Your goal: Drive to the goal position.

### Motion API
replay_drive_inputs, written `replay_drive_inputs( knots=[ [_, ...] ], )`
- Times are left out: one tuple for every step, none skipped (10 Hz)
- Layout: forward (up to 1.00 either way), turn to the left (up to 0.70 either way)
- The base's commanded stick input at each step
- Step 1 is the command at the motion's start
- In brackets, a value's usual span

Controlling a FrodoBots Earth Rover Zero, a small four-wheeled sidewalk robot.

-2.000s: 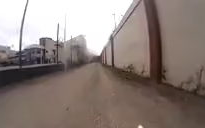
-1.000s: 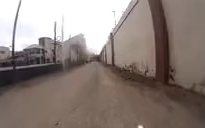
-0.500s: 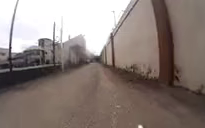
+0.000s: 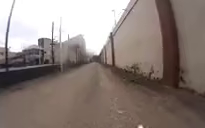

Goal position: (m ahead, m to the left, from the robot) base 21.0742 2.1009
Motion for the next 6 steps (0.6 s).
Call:
replay_drive_inputs(
  knots=[
    [0.30,0.00],
    [0.30,0.00],
    [0.30,0.00],
    [0.30,0.00],
    [0.30,0.00],
    [0.30,0.00]
  ],
)
